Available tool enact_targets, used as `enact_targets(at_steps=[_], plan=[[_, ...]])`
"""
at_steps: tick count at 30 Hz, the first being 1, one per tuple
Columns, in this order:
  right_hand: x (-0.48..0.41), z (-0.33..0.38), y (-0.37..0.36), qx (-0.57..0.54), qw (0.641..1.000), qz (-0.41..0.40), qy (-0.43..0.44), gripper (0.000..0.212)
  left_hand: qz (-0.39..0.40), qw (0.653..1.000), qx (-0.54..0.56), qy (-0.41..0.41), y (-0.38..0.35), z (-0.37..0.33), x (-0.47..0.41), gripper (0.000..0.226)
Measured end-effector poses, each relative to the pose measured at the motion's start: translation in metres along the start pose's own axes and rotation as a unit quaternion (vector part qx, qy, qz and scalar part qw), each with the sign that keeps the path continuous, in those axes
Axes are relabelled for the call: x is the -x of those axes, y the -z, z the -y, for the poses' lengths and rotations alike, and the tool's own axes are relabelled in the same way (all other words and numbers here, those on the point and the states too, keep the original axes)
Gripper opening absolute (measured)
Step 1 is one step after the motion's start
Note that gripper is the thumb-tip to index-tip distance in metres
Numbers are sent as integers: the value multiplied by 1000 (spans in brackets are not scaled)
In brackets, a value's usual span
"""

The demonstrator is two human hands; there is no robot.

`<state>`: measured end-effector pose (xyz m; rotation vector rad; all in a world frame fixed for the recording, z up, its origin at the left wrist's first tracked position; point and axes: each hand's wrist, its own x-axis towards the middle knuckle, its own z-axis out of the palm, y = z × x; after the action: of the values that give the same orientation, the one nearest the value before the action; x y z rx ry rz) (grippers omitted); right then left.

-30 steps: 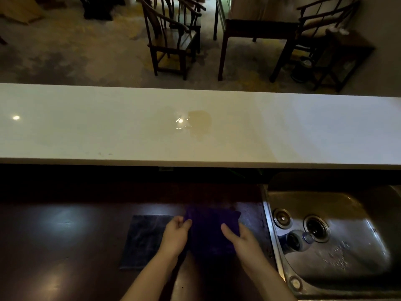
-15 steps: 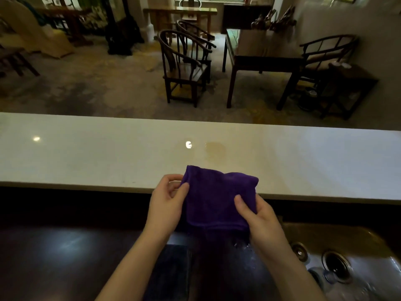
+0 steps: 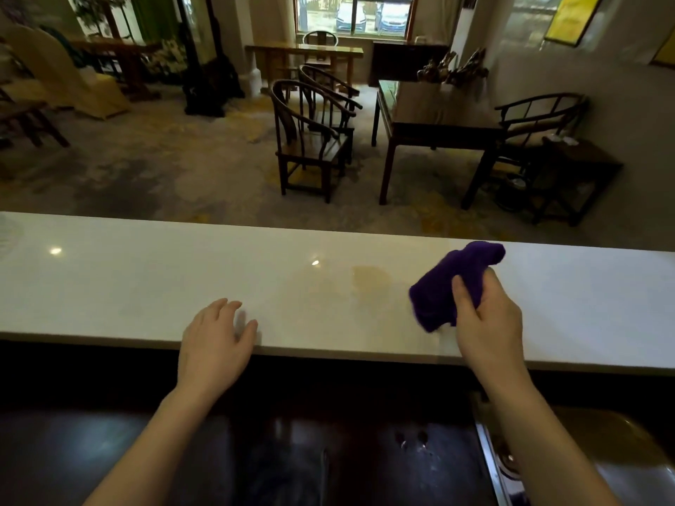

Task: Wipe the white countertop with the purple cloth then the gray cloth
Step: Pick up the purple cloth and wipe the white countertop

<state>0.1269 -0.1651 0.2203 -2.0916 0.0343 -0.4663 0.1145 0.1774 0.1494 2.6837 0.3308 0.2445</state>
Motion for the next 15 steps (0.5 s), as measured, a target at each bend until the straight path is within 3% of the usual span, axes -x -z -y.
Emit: enact_targets(at_steps=[2, 4, 7, 9, 11, 15], plan=[[-2, -12, -6, 144, 989, -9, 42, 13, 6, 999, -44, -1, -4, 10, 1, 46], [-2, -25, -18, 257, 964, 56, 34, 35, 9, 998, -66, -8, -7, 17, 3, 47], [8, -41, -46, 342, 922, 181, -12, 54, 16, 997, -68, -12, -8, 25, 3, 53], [18, -49, -66, 411, 890, 198, 5, 60, 16, 998, -66, -14, -8, 27, 3, 54], [26, -45, -84, 445, 876, 183, 20, 64, 15, 997, -72, -16, -9, 27, 3, 54], [35, -19, -128, 425, 883, 192, 58, 63, 15, 996, -81, -21, -9, 26, 2, 52]])
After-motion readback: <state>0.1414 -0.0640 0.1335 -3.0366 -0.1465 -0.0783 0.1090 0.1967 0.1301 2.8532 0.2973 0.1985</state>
